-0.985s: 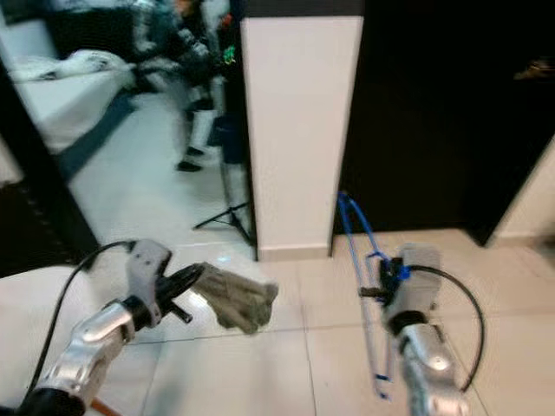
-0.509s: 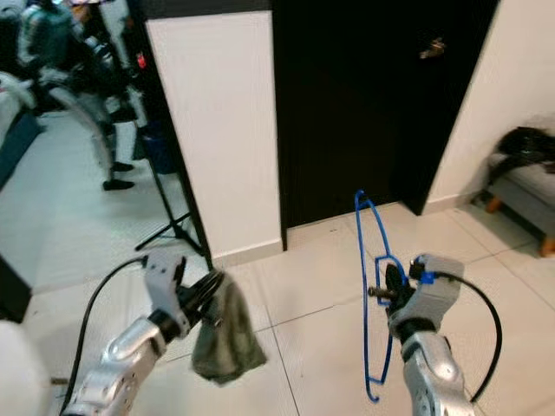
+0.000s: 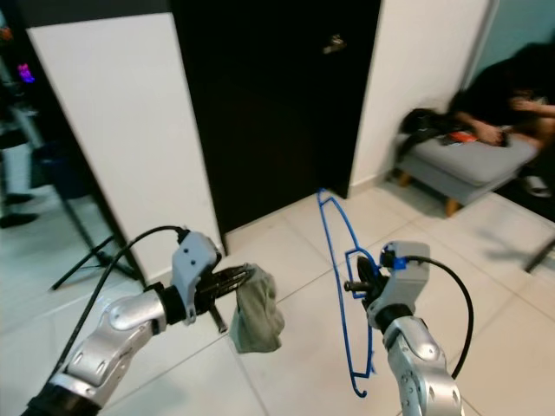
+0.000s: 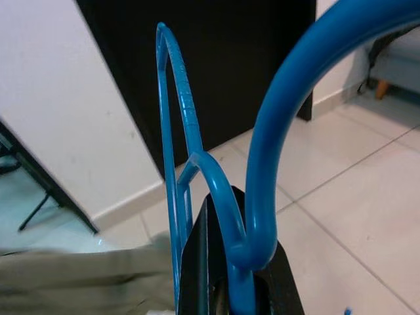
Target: Hang hanger
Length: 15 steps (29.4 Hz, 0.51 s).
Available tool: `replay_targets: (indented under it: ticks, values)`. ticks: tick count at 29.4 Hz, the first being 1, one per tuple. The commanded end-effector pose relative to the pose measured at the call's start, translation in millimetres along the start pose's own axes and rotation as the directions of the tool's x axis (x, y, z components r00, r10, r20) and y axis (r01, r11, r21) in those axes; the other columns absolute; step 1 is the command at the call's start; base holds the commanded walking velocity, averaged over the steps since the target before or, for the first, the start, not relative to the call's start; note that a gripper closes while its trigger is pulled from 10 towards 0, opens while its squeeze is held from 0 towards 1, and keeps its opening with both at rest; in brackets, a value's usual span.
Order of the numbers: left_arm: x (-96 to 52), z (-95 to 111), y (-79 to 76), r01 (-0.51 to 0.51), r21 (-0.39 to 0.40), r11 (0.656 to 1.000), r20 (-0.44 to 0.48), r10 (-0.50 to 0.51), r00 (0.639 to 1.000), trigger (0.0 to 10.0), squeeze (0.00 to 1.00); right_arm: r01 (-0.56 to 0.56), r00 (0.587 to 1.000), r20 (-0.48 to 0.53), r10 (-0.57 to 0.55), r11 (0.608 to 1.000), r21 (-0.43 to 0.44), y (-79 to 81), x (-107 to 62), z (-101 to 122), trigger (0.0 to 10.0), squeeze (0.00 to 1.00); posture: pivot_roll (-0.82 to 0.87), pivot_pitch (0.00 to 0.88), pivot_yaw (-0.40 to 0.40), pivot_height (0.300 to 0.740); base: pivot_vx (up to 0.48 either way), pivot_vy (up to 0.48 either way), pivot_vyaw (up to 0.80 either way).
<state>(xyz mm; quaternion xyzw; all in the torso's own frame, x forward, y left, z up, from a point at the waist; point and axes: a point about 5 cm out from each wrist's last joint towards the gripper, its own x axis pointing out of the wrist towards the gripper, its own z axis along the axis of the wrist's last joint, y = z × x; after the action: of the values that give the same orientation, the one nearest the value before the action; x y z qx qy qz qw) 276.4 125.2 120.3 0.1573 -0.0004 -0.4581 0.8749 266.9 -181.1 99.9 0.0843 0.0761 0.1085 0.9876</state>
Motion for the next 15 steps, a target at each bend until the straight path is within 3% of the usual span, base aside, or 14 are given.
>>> replay_targets:
  ticks: [1, 2, 4, 7, 9, 11, 12, 14, 15]
  values:
    - [2.2, 3, -0.4, 0.034, 0.042, 0.999, -0.007, -0.033, 0.999, 10.0, 0.00, -0.020, 0.999, -0.032, 0.020, 1.000, 0.000, 1.0, 0.0, -4, 10.0, 0.00, -0.04, 0.000, 0.013, 0.740, 0.000, 0.000, -0.80]
    - [2.0, 4, 0.5, 0.040, 0.053, 0.998, -0.011, -0.039, 0.999, 10.0, 0.00, -0.031, 0.999, -0.038, 0.031, 0.999, -0.009, 1.5, 0.0, -4, 10.0, 0.00, -0.04, 0.000, 0.013, 0.740, 0.000, 0.000, -0.80]
    - [0.9, 14, 13.1, 0.055, 0.184, 0.981, -0.045, -0.047, 0.998, 10.0, 0.00, -0.038, 0.999, -0.030, 0.037, 0.999, -0.030, -4.3, 1.4, 4, 10.0, 0.00, -0.03, 0.000, 0.003, 0.740, 0.000, 0.000, -0.80]
    - [-1.3, 22, 30.8, 0.078, 0.364, 0.928, -0.117, -0.037, 0.992, 10.0, 0.00, -0.047, 0.999, -0.005, 0.047, 0.997, -0.056, -11.3, 3.1, 16, 10.0, 0.00, -0.03, 0.000, 0.000, 0.740, 0.000, 0.000, -0.80]
    - [-2.4, 24, 36.4, 0.087, 0.410, 0.908, -0.141, -0.031, 0.989, 10.0, 0.00, -0.052, 0.999, 0.004, 0.052, 0.997, -0.058, -13.0, 3.3, 20, 10.0, 0.00, -0.03, 0.000, 0.000, 0.740, 0.000, 0.000, -0.80]
    - [-4.3, 30, 47.3, 0.097, 0.486, 0.868, -0.170, -0.015, 0.985, 10.0, 0.00, -0.074, 0.997, 0.017, 0.075, 0.994, -0.078, -15.1, 2.8, 27, 10.0, 0.00, -0.03, 0.000, 0.002, 0.740, 0.000, 0.000, 0.00]
    - [-4.3, 30, 47.3, 0.097, 0.486, 0.868, -0.170, -0.015, 0.985, 10.0, 0.00, -0.074, 0.997, 0.017, 0.075, 0.994, -0.078, -15.1, 2.8, 27, 10.0, 0.00, -0.03, 0.000, 0.002, 0.740, 0.000, 0.000, 0.00]
    - [-6.6, 37, 58.6, 0.140, 0.575, 0.806, -0.217, -0.014, 0.976, 10.0, 0.00, -0.153, 0.988, 0.012, 0.156, 0.979, -0.134, -14.2, -0.9, 34, 10.0, 0.00, -0.05, 0.000, 0.011, 0.740, 0.000, 0.000, 0.00]
    - [-6.6, 37, 58.6, 0.140, 0.575, 0.806, -0.217, -0.014, 0.976, 10.0, 0.00, -0.153, 0.988, 0.012, 0.156, 0.979, -0.134, -14.2, -0.9, 34, 10.0, 0.00, -0.05, 0.000, 0.011, 0.740, 0.000, 0.000, 0.00]
